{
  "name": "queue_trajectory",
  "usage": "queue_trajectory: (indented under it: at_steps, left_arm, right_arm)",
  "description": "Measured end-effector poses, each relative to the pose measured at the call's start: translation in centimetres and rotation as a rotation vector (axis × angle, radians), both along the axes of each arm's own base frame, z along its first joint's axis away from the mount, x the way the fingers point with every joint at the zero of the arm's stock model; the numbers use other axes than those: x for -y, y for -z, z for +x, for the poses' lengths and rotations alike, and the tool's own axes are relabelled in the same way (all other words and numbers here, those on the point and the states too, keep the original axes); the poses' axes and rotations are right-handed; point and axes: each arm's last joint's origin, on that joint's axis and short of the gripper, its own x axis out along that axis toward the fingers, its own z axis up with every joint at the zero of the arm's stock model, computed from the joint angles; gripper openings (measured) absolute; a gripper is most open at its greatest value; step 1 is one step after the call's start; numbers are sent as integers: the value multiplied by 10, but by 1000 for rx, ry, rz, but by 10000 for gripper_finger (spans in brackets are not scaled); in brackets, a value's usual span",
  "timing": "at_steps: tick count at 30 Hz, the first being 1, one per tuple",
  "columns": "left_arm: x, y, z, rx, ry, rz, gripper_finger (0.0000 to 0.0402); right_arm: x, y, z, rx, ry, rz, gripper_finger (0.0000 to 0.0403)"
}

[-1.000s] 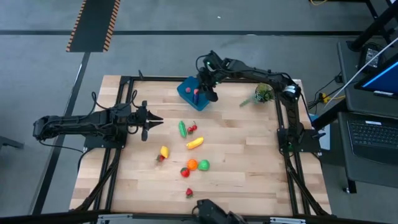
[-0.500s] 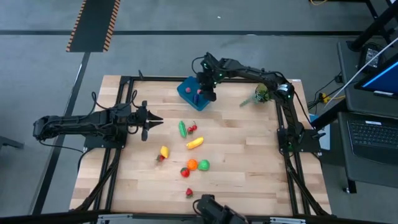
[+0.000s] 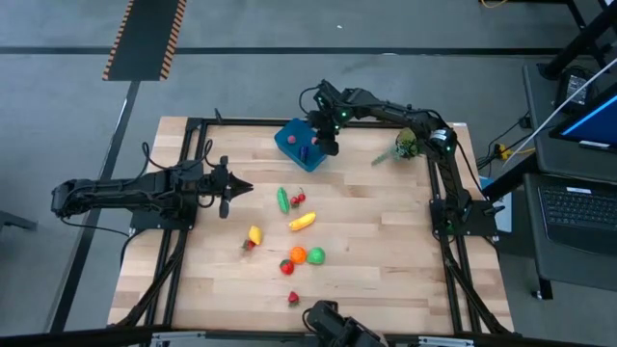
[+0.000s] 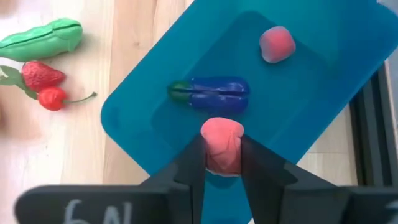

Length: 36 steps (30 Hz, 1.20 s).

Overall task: Pick and placing Produce into tupperware
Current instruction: Put the peach into the blue bin, then put the yellow lemon into the blue bin

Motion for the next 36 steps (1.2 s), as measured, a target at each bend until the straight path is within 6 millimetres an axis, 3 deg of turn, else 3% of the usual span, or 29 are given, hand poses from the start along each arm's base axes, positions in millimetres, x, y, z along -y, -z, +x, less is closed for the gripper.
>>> queue_trajectory:
  at_steps: [12, 23, 36]
  left_arm:
    - [0, 0, 0, 0, 0, 0, 22]
    - [0, 0, 0, 0, 1, 0, 47]
    - [0, 0, 0, 0, 0, 0, 73]
  right_arm:
    - [-7, 3, 2, -12, -6, 13, 102]
    - [-9, 3, 5, 1, -17, 1, 140]
    - [-9, -6, 6, 6, 47, 62, 145]
